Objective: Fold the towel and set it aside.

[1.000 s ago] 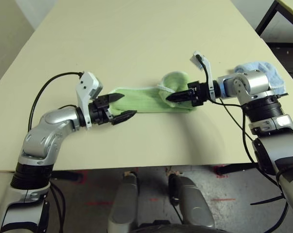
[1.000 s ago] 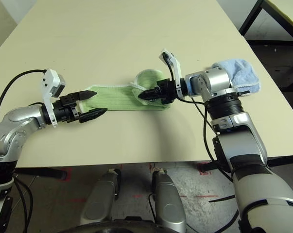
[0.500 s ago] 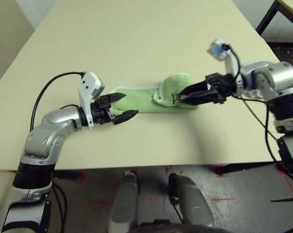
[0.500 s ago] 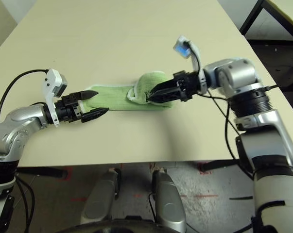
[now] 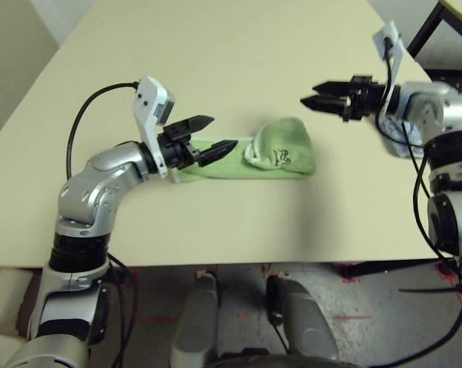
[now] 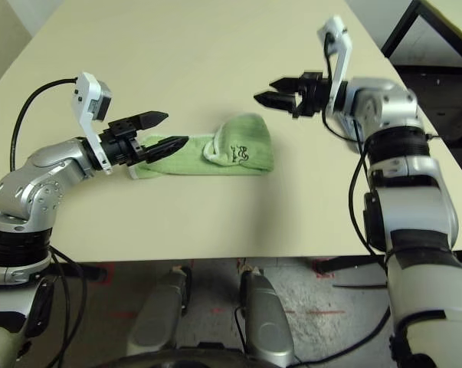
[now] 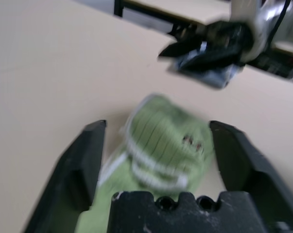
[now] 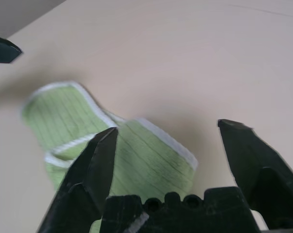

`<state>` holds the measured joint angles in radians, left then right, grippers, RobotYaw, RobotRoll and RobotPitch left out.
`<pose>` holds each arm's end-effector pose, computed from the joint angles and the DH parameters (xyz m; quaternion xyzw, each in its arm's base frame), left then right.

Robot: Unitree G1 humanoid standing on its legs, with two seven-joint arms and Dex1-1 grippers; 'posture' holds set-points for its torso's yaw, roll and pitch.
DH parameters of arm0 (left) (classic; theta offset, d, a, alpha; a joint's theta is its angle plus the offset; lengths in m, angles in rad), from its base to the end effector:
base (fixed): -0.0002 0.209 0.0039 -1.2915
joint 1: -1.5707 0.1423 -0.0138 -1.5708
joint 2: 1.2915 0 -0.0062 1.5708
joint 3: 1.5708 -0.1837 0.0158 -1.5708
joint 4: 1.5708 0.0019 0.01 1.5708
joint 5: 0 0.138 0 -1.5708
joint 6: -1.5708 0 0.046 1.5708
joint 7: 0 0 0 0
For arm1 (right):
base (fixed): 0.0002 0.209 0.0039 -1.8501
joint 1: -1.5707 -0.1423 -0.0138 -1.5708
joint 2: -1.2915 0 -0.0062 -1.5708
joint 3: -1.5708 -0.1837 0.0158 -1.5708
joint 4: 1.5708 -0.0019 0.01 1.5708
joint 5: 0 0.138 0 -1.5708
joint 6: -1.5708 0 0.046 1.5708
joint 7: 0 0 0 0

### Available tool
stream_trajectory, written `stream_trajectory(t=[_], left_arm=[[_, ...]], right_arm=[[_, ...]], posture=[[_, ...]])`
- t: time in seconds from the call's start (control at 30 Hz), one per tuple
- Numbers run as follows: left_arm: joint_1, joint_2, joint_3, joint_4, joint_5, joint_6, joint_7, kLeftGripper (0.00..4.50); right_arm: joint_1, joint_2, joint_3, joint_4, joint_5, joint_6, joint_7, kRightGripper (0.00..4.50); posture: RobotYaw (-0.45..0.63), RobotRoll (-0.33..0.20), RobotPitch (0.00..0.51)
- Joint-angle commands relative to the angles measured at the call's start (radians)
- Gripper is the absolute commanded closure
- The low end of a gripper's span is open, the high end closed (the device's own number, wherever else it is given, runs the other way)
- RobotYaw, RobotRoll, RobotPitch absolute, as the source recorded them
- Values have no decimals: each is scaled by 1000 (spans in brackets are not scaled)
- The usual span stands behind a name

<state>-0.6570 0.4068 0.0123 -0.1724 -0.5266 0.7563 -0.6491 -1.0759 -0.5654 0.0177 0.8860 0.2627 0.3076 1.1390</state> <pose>0.2800 0.1672 0.2105 0.0065 -0.0130 -0.4557 0.8900 0.3555 -0.2481 0.2159 -0.0503 0.0710 0.4519 0.8878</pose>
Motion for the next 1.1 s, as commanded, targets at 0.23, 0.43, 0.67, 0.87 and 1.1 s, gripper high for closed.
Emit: stream_trajectory(t=[0.23,0.43,0.67,0.87,1.1], left_arm=[[-118,-116,-135,190,120,-39,45,4218],[-163,-180,-213,319,208,-102,39,4500],[-128,-191,-317,413,307,-114,1,4500],[-83,-164,-344,433,380,-84,28,4500],[-31,-158,-336,344,381,-17,22,4500]], right_arm=[[67,29,-38,-34,-8,-68,18,3672],[108,76,-24,-74,-10,-76,24,4482],[135,172,1,-63,-43,-93,0,4482],[172,178,35,-49,-90,-82,-3,4482],[171,155,68,20,-159,-90,-19,4482]], posture=[[133,0,135],[126,0,132],[112,0,129],[125,0,133],[140,0,136]])
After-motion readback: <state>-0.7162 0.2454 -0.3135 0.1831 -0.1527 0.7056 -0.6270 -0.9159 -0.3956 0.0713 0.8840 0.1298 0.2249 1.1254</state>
